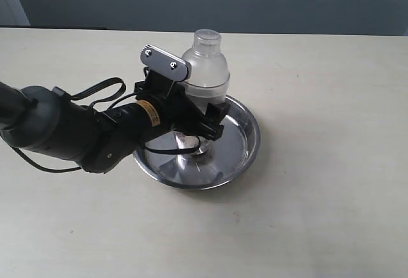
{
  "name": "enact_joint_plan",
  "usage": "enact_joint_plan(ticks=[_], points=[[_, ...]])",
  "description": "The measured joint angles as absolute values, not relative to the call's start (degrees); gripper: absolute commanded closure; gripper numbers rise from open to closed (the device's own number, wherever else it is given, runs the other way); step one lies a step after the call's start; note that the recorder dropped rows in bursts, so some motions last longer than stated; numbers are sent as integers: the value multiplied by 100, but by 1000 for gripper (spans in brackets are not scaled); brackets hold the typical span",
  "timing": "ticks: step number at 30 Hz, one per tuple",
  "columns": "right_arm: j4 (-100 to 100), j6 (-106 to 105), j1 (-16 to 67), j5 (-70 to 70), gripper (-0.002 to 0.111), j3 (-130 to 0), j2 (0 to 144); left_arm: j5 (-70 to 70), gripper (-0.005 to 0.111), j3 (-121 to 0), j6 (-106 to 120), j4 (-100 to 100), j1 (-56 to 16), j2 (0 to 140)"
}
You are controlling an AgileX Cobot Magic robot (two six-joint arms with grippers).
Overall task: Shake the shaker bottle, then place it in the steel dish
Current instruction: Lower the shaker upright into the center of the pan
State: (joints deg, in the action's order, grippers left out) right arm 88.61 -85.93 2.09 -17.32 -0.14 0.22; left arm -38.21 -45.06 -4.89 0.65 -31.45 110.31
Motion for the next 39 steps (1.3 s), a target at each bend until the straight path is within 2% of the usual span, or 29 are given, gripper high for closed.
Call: enact_joint_plan(ticks=[3,6,10,18,24,31,39], points=[[8861,-8593,209,-1732,109,-14,22,-3810,104,-4506,-712,414,-3145,11031],[8861,-8593,209,-1732,109,-14,22,-3810,91,-4506,-868,644,-3145,11031],[8861,-8593,209,-1732,109,-14,22,-3810,68,-4520,-921,693,-3145,11031],[8861,-8593,209,-1732,109,-14,22,-3787,52,-4520,-957,638,-3145,11031],[8861,-8593,209,-1732,109,-14,22,-3494,27,-4520,-957,625,-3145,10899],[8861,-8593,209,-1732,109,-14,22,-3008,11,-4520,-977,536,-3145,10810],[8861,-8593,209,-1732,109,-14,22,-2605,10,-4509,-977,536,-3145,10810]])
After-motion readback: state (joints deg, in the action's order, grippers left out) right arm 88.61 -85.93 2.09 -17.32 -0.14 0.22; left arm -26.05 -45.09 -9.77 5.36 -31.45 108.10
